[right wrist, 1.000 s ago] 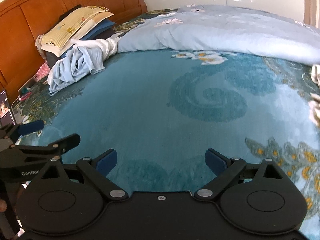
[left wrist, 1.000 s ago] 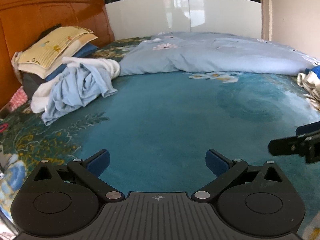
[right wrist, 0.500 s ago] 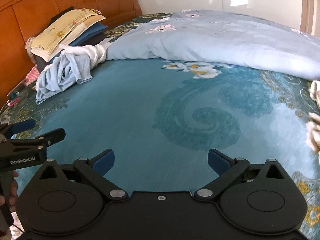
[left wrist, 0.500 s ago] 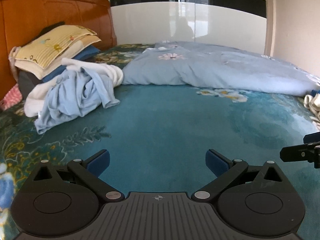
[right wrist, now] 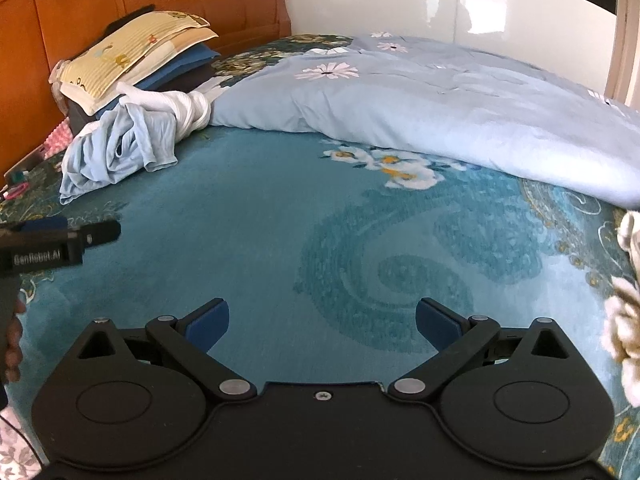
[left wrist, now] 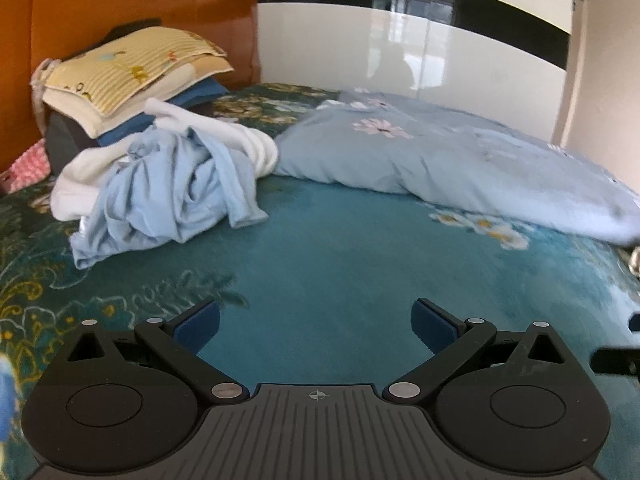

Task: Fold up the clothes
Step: 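Move the left gripper toward the light blue shirt in the clothes pile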

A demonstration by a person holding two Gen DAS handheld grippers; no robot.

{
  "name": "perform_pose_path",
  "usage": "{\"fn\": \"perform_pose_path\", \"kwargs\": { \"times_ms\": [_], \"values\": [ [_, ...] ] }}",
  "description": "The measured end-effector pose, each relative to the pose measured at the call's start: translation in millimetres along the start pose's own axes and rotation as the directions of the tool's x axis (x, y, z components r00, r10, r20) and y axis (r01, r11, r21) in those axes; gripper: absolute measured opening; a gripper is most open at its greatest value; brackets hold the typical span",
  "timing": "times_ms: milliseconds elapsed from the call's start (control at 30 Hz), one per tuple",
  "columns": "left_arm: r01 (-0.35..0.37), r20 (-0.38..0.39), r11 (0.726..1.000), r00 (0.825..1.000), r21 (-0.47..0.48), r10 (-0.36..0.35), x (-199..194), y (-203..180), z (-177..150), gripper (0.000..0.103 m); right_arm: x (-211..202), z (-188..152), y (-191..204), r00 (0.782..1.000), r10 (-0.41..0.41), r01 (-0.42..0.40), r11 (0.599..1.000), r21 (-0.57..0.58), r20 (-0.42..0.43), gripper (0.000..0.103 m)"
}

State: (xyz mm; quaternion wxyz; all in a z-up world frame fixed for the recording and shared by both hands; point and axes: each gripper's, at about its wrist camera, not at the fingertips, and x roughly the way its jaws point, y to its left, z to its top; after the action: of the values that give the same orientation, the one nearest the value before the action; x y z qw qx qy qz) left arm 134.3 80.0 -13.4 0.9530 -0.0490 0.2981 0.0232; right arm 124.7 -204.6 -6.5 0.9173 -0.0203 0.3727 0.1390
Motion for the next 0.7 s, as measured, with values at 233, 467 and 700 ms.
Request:
{"fn": "perform_pose_path", "kwargs": {
  "times_ms": [233,467,700],
  "values": [
    [-0.051,-0.013,0.999,0.999,-0.001,0.051,17.8,14.5,13.8,0.103,7.8,5.5,0.4,1.000,-0.009,0.009,1.000,-0.024,-0.004,0.100],
    [-0.113,-0.008,0.993,0.994,0.026,0.113,35.0,22.7,24.6,0.103,17.9,8.5,-1.1,1.000,-0.012,0.011,0.999,-0.031,-0.017,0.100],
    [-0.129,-0.017,0.991,0.992,-0.019,0.128,53.9,39.2,35.8,0.103,26.0,9.8,-2.0,1.000,-0.004,0.003,0.999,-0.042,-0.029,0.100]
  ]
}}
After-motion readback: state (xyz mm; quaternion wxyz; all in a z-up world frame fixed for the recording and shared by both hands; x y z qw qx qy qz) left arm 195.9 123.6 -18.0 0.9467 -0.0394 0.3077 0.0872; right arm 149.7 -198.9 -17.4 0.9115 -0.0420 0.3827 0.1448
